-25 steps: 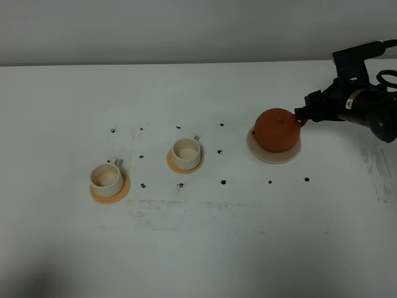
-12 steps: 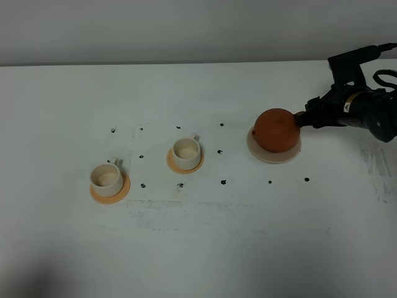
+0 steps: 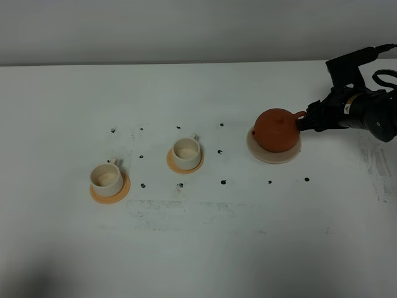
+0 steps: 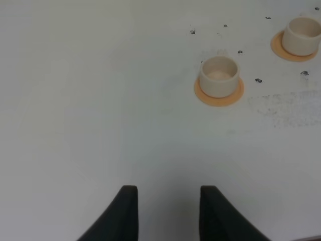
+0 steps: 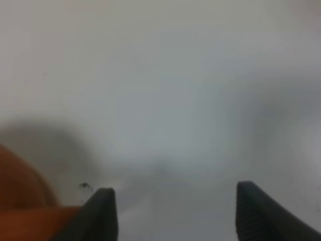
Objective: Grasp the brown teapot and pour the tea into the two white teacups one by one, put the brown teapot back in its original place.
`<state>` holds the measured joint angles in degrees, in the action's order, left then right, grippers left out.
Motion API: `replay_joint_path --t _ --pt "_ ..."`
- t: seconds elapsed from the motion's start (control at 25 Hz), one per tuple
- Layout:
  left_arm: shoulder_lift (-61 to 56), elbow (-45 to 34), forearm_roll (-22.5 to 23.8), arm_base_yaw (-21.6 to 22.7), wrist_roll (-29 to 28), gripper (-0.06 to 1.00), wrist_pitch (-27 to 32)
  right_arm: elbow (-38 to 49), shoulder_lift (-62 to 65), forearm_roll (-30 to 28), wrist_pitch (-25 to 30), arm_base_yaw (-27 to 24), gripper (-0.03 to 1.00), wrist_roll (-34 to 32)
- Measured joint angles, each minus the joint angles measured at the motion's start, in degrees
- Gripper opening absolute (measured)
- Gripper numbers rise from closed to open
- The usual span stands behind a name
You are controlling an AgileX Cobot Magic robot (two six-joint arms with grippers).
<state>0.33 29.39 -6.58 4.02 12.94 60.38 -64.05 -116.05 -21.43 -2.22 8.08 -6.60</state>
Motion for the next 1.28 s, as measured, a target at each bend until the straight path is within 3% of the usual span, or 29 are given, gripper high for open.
replay_joint_path --t 0.44,1.28 --pt "0.0 0.0 0.0 0.0 0.0 0.31 0.0 0.0 0.0 0.0 2.2 0.0 0.5 5.1" --pt "0.0 0.0 0.0 0.0 0.0 0.31 0.0 -3.0 0.0 0.9 2.2 -0.6 0.5 5.0"
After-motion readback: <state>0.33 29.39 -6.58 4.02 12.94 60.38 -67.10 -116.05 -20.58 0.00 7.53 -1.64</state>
